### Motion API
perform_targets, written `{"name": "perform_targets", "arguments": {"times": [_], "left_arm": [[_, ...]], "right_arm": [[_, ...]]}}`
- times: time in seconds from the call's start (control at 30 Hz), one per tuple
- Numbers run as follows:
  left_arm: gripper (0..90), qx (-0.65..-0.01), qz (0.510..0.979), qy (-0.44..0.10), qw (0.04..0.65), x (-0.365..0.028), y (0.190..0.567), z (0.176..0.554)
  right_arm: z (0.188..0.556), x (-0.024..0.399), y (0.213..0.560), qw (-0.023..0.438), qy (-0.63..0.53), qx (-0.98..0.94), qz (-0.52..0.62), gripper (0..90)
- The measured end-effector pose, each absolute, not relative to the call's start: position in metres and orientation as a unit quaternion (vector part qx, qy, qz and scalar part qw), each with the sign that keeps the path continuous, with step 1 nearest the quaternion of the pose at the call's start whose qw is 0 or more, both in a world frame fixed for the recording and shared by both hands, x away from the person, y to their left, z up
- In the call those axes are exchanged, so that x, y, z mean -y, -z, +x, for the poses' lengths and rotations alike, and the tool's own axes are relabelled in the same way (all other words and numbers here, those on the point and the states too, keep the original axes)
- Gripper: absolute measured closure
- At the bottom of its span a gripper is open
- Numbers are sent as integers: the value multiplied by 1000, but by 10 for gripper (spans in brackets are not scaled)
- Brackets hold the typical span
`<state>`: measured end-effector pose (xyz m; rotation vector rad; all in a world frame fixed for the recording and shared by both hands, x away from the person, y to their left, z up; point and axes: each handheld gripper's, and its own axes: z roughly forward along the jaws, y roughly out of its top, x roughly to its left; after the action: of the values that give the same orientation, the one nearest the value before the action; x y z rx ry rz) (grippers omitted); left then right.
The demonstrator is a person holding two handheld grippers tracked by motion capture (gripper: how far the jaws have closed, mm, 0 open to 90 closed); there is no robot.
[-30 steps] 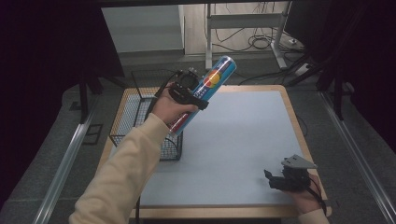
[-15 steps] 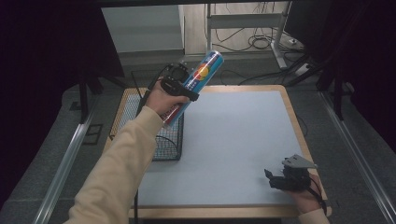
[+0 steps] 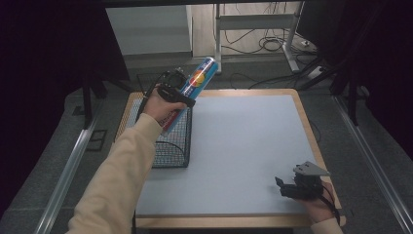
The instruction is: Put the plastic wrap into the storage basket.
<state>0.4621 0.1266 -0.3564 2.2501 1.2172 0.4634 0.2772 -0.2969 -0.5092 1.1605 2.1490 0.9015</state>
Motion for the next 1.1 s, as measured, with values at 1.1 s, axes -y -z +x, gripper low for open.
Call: {"name": "perform_targets", "arguments": {"times": [1.1], "left_arm": [[318, -485, 834, -179, 192, -148, 414, 491]], "right_arm": [[278, 298, 511, 265, -331, -798, 429, 120]]}}
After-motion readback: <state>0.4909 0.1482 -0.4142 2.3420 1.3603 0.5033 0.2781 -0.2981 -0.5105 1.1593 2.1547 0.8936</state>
